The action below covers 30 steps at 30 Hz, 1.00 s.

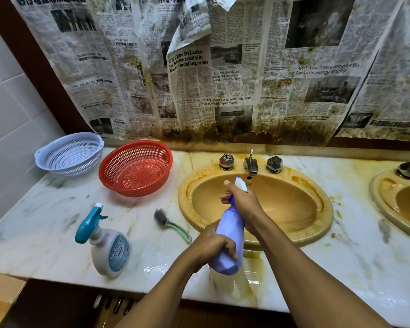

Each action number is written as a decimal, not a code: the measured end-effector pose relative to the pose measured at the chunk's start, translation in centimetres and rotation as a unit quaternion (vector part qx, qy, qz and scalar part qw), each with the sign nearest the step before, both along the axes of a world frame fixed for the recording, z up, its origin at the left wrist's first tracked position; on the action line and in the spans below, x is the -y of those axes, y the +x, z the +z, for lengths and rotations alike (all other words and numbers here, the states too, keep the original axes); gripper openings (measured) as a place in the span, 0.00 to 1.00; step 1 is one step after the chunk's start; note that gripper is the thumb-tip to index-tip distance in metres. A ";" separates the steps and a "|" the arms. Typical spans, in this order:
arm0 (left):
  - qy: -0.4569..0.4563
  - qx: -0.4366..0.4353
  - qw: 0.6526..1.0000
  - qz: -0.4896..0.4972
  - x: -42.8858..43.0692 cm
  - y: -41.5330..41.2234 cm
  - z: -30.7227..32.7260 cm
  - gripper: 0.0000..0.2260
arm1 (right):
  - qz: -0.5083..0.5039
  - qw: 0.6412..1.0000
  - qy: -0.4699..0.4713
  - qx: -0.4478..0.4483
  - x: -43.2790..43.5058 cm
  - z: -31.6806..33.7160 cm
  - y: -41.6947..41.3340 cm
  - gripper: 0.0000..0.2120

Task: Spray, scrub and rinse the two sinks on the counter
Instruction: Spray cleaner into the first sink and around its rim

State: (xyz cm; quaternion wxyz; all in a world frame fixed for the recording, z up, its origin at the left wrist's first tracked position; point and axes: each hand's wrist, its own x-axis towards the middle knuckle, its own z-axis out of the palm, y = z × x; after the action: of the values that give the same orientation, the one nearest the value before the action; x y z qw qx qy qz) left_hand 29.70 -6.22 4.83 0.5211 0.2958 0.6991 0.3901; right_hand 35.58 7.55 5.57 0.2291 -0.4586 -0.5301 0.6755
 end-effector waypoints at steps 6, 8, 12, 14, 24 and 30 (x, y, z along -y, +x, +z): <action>0.005 0.000 1.000 -0.019 -0.7 0.4 0.8 0.25 | -0.045 0.996 0.017 0.079 -0.6 1.0 0.0 0.16; 0.006 0.005 1.000 -0.013 -0.9 0.4 0.8 0.24 | -0.028 0.997 0.025 0.064 -0.8 1.0 0.1 0.15; 0.009 0.011 1.000 -0.012 -1.0 0.1 0.8 0.24 | -0.002 1.000 0.004 -0.001 -1.1 1.3 0.4 0.20; 0.009 0.007 1.000 -0.013 -1.2 0.1 1.0 0.24 | -0.004 1.000 0.015 0.017 -1.2 1.2 0.3 0.15; 0.006 0.006 1.000 0.010 -1.5 0.7 1.0 0.25 | 0.017 1.000 0.013 0.001 -1.7 1.0 0.6 0.15; 0.004 0.013 1.000 0.002 -1.5 0.8 1.3 0.25 | -0.019 0.995 0.032 0.088 -1.7 1.4 0.0 0.14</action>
State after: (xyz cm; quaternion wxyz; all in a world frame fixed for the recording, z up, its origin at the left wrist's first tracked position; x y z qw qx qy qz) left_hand 30.54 -4.70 6.11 0.5281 0.2918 0.6914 0.3975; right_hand 35.61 9.25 6.99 0.2092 -0.5187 -0.5603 0.6110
